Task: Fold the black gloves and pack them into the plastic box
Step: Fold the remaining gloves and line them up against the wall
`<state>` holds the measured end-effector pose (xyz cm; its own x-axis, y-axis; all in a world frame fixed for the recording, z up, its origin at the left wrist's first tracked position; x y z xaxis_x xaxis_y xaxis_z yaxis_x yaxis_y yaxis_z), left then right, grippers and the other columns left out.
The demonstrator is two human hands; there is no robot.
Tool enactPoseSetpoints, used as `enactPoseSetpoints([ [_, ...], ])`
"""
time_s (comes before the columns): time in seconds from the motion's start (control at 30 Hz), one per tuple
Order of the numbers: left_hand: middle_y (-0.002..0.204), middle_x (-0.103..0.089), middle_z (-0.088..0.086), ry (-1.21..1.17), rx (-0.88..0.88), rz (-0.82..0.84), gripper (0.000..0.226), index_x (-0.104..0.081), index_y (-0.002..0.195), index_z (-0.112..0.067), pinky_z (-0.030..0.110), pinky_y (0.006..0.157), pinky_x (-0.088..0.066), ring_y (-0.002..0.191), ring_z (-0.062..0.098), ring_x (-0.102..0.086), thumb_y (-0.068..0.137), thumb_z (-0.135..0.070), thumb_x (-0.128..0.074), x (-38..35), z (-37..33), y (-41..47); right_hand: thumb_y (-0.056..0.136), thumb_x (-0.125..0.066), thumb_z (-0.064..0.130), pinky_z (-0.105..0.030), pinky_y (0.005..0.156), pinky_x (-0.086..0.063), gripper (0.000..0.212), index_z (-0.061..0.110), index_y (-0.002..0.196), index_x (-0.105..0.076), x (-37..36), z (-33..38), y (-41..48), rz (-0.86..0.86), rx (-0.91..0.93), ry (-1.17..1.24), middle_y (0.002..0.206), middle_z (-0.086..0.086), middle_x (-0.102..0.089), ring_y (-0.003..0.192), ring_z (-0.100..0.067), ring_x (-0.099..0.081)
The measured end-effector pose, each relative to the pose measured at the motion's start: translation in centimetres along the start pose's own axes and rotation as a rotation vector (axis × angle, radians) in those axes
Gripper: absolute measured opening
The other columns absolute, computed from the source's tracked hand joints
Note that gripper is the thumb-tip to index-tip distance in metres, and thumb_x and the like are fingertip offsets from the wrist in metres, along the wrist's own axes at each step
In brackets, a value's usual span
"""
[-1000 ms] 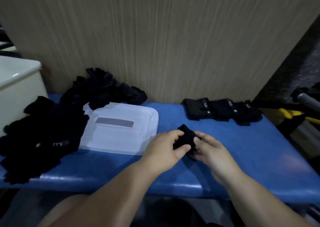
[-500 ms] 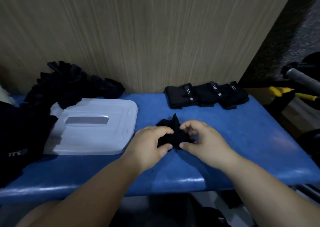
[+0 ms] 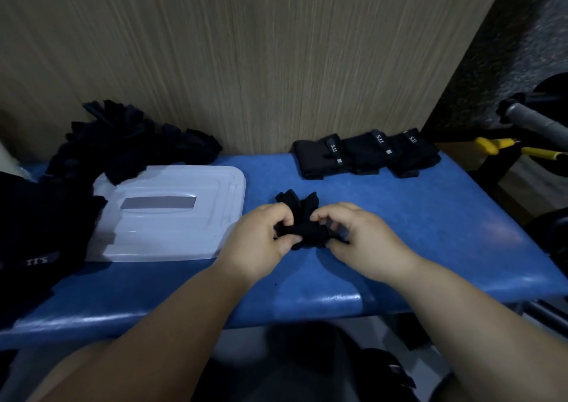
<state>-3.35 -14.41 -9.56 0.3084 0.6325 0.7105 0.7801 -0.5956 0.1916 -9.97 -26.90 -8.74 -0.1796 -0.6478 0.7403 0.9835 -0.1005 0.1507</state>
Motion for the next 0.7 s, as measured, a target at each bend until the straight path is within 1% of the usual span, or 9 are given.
enactPoseSetpoints([
  [0.1,0.070,-0.050,-0.009,-0.066,0.003,-0.006,0.022,-0.053,0.075,-0.025,0.016,0.056,-0.034,0.058,0.005,-0.046,0.081,-0.016,-0.072,0.2,0.0,-0.1,0.078,-0.071,0.001,-0.008,0.070,-0.039,0.042,0.034,0.103,-0.063,-0.2,0.1,0.0,0.020,0.006,0.045,0.088,0.014,-0.055,0.077,0.001,-0.053],
  [0.17,0.065,-0.049,-0.009,-0.105,0.014,-0.017,0.021,-0.053,0.075,-0.024,0.016,0.055,-0.033,0.055,0.005,-0.044,0.082,-0.014,-0.070,0.4,-0.1,-0.2,0.081,-0.067,0.000,-0.010,0.069,-0.039,0.038,0.032,0.100,-0.063,-0.8,-0.2,-0.1,0.106,-0.038,0.240,0.084,0.012,-0.056,0.070,0.003,-0.052],
  [0.2,0.064,-0.048,-0.010,-0.123,0.022,-0.026,0.021,-0.053,0.075,-0.024,0.016,0.055,-0.033,0.054,0.004,-0.043,0.083,-0.013,-0.069,0.5,-0.1,-0.2,0.083,-0.063,0.000,-0.014,0.070,-0.041,0.035,0.031,0.099,-0.064,-1.1,-0.4,-0.1,0.140,-0.064,0.334,0.082,0.011,-0.057,0.071,0.001,-0.051],
  [0.27,0.063,-0.049,-0.010,-0.168,0.044,-0.048,0.023,-0.053,0.073,-0.025,0.017,0.055,-0.034,0.052,0.004,-0.042,0.082,-0.010,-0.068,0.6,0.1,-0.2,0.086,-0.058,-0.002,-0.020,0.074,-0.043,0.034,0.029,0.097,-0.065,-1.1,-0.7,-0.1,0.166,-0.089,0.410,0.078,0.011,-0.057,0.075,-0.007,-0.052],
  [0.3,0.064,-0.051,-0.009,-0.191,0.057,-0.056,0.025,-0.052,0.073,-0.026,0.018,0.055,-0.035,0.051,0.004,-0.042,0.082,-0.008,-0.067,0.7,0.2,-0.2,0.085,-0.059,-0.003,-0.021,0.073,-0.043,0.033,0.028,0.095,-0.065,-1.2,-0.8,-0.1,0.172,-0.092,0.418,0.076,0.012,-0.056,0.074,-0.008,-0.051],
  [0.37,0.065,-0.055,-0.004,-0.206,0.075,-0.073,0.024,-0.051,0.072,-0.024,0.022,0.054,-0.037,0.051,0.005,-0.041,0.080,-0.006,-0.065,0.7,0.4,-0.1,0.082,-0.067,-0.001,-0.020,0.065,-0.041,0.029,0.027,0.088,-0.063,-1.4,-0.8,-0.1,0.182,-0.103,0.394,0.075,0.012,-0.053,0.066,-0.004,-0.048],
  [0.43,0.064,-0.055,-0.001,-0.177,0.091,-0.094,0.021,-0.050,0.071,-0.022,0.027,0.053,-0.039,0.050,0.005,-0.039,0.079,-0.008,-0.065,0.9,0.3,-0.2,0.077,-0.077,0.007,-0.017,0.060,-0.039,0.025,0.026,0.078,-0.059,-1.4,-0.9,-0.1,0.157,-0.113,0.298,0.075,0.011,-0.051,0.058,0.002,-0.044],
  [0.53,0.057,-0.048,-0.004,-0.125,0.108,-0.108,0.022,-0.047,0.069,-0.020,0.033,0.052,-0.041,0.049,0.007,-0.037,0.080,-0.014,-0.065,0.9,0.1,-0.3,0.071,-0.082,0.015,-0.013,0.060,-0.036,0.033,0.027,0.065,-0.052,-0.2,-0.8,0.2,0.013,-0.088,0.120,0.077,0.011,-0.049,0.060,0.001,-0.047],
  [0.7,0.048,-0.039,-0.009,-0.101,0.101,-0.101,0.031,-0.040,0.066,-0.021,0.025,0.046,-0.031,0.046,0.008,-0.033,0.085,-0.022,-0.064,0.5,0.0,-0.3,0.073,-0.077,0.016,-0.015,0.062,-0.035,0.033,0.026,0.059,-0.048,1.5,-0.7,0.1,-0.161,-0.082,0.038,0.075,0.008,-0.051,0.069,-0.006,-0.050],
])
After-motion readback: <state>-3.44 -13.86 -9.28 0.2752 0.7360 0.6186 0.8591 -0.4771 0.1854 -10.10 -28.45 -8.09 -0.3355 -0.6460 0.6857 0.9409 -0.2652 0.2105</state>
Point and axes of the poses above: each hand's wrist, its own y-axis towards the middle knuckle, its own x-axis out of the back of the hand, z = x × y, the point moved 10 cm from there along y, towards the middle knuckle
